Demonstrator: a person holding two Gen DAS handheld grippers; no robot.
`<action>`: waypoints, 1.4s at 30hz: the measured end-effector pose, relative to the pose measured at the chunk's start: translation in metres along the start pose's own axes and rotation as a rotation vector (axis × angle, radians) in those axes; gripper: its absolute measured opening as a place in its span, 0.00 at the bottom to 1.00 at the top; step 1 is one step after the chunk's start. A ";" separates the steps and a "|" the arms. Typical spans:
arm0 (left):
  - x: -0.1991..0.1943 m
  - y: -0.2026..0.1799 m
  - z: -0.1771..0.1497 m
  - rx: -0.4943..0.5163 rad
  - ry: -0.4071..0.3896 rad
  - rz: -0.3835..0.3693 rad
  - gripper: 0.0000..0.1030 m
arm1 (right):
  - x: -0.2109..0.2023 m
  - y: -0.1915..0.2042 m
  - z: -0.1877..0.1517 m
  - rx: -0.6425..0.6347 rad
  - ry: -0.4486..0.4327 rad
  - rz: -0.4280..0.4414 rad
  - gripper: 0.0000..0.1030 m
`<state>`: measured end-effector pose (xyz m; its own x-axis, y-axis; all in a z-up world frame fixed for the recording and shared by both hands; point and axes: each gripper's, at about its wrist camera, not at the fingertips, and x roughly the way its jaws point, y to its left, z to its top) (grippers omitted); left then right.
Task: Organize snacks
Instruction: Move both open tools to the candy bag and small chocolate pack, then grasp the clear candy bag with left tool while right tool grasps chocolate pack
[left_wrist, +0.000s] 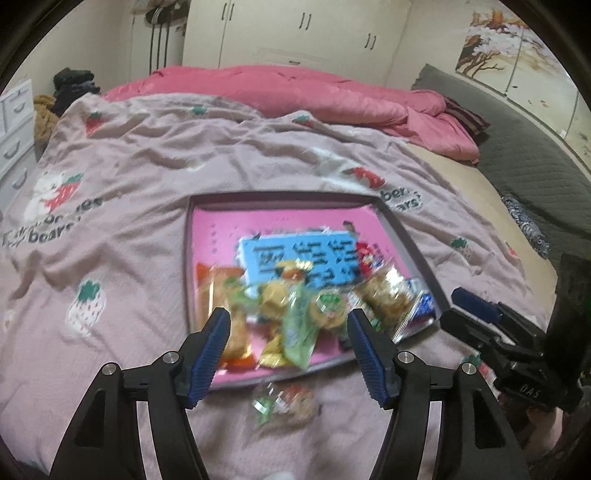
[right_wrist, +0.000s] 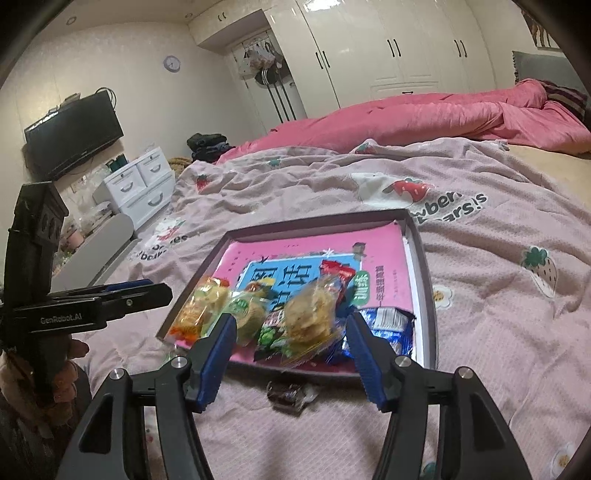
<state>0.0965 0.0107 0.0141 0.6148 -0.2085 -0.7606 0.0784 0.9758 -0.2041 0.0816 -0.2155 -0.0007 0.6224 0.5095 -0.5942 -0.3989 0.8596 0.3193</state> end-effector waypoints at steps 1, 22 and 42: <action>0.000 0.002 -0.003 0.001 0.006 0.006 0.66 | 0.000 0.001 -0.001 -0.001 0.005 -0.003 0.59; 0.034 -0.006 -0.055 0.030 0.166 0.073 0.70 | 0.032 0.022 -0.041 -0.033 0.196 -0.087 0.59; 0.058 -0.007 -0.061 -0.024 0.210 0.046 0.68 | 0.066 0.014 -0.046 -0.032 0.243 -0.097 0.37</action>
<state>0.0832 -0.0121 -0.0660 0.4397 -0.1758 -0.8808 0.0337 0.9832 -0.1794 0.0863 -0.1720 -0.0697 0.4804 0.3974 -0.7819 -0.3688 0.9003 0.2310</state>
